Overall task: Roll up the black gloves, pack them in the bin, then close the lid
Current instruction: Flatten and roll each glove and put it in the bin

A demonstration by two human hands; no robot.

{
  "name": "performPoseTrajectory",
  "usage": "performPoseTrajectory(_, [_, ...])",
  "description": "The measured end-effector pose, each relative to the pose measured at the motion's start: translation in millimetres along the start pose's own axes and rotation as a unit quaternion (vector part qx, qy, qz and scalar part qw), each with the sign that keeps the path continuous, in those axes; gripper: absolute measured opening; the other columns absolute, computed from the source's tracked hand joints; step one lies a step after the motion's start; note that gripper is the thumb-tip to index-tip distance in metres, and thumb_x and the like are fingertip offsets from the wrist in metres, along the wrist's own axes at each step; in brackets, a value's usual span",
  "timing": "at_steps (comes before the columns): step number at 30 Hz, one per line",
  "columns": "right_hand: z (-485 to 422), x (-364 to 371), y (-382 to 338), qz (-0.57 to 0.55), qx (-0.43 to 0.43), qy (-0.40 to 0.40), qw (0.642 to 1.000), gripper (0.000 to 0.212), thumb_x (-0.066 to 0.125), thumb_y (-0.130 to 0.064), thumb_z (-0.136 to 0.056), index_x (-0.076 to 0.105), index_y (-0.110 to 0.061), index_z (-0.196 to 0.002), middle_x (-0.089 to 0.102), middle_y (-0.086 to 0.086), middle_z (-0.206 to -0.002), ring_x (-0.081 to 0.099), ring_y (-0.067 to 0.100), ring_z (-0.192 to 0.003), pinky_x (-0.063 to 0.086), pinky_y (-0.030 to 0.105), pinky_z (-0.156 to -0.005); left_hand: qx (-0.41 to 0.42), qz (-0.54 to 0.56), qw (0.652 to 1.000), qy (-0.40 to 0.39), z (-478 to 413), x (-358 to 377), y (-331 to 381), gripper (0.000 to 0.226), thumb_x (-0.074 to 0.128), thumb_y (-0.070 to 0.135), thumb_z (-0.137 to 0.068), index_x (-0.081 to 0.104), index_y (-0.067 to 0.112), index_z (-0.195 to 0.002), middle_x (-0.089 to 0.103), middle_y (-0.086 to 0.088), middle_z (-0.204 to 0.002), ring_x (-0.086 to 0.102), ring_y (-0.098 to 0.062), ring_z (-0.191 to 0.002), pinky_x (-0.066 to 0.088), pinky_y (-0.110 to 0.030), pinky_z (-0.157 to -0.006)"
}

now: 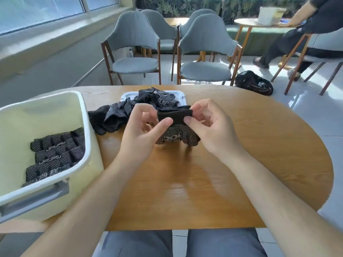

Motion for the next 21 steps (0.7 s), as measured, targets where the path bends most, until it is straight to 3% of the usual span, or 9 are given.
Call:
performPoseTrajectory(4, [-14,-4,-11,-0.031,0.011,0.002,0.999,0.022,0.075,-0.016,-0.092,0.066,-0.036,-0.092,0.071,-0.007,-0.086,0.066,0.011,-0.080,0.053,0.026,-0.074,-0.006,-0.013,1.000,0.013,-14,3,13,0.019,0.076,0.042,-0.082,0.065,0.027,-0.089,0.060,-0.026,-0.091,0.051,-0.029,-0.077,0.048,-0.065,-0.078])
performPoseTrajectory(7, [-18,-5,-13,-0.059,0.019,-0.003,0.998,0.005,0.073,-0.026,-0.095,0.071,-0.030,-0.094,0.074,-0.003,-0.093,0.068,0.024,-0.091,0.053,0.034,-0.076,-0.012,-0.010,1.000,0.012,-20,2,22,0.019,0.075,0.043,-0.082,0.074,0.028,-0.093,0.065,-0.026,-0.097,0.060,-0.038,-0.079,0.050,-0.066,-0.084])
performPoseTrajectory(10, [-20,-9,-17,-0.052,0.018,-0.003,0.998,0.006,0.070,-0.030,-0.097,0.071,-0.028,-0.092,0.072,-0.007,-0.088,0.066,0.018,-0.086,0.049,0.030,-0.077,-0.023,0.017,1.000,0.012,-21,2,30,0.021,0.077,0.040,-0.082,0.076,0.025,-0.097,0.066,-0.028,-0.101,0.065,-0.045,-0.087,0.052,-0.066,-0.088])
performPoseTrajectory(14, [-21,-12,-21,-0.062,0.025,0.000,0.998,0.008,0.070,-0.024,-0.097,0.073,-0.024,-0.089,0.075,0.002,-0.088,0.069,0.026,-0.088,0.054,0.036,-0.081,-0.036,0.044,0.998,0.018,-19,5,37,0.013,0.077,0.021,-0.088,0.076,0.015,-0.100,0.067,-0.029,-0.104,0.069,-0.028,-0.087,0.058,-0.049,-0.086])
performPoseTrajectory(18, [-18,-11,-23,-0.062,0.026,0.006,0.998,0.009,0.069,-0.027,-0.098,0.072,-0.025,-0.089,0.074,-0.001,-0.085,0.069,0.019,-0.083,0.054,0.032,-0.074,-0.042,0.075,0.996,0.035,-15,8,41,0.014,0.074,0.016,-0.089,0.076,0.011,-0.102,0.071,-0.023,-0.103,0.072,-0.034,-0.095,0.061,-0.040,-0.084])
performPoseTrajectory(21, [-15,-9,-26,-0.060,0.027,0.024,0.998,0.013,0.069,-0.027,-0.098,0.069,-0.025,-0.085,0.070,-0.001,-0.077,0.063,0.012,-0.071,0.050,0.027,-0.066,-0.039,0.088,0.994,0.047,-14,9,40,0.015,0.077,0.019,-0.087,0.074,0.010,-0.097,0.073,-0.017,-0.099,0.071,-0.027,-0.091,0.059,-0.040,-0.085])
Point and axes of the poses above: each hand's wrist, its own z-axis away from the middle knuckle, its own x-axis out of the palm, y = z × x, the point moved 1 cm from there along -z, towards the middle knuckle
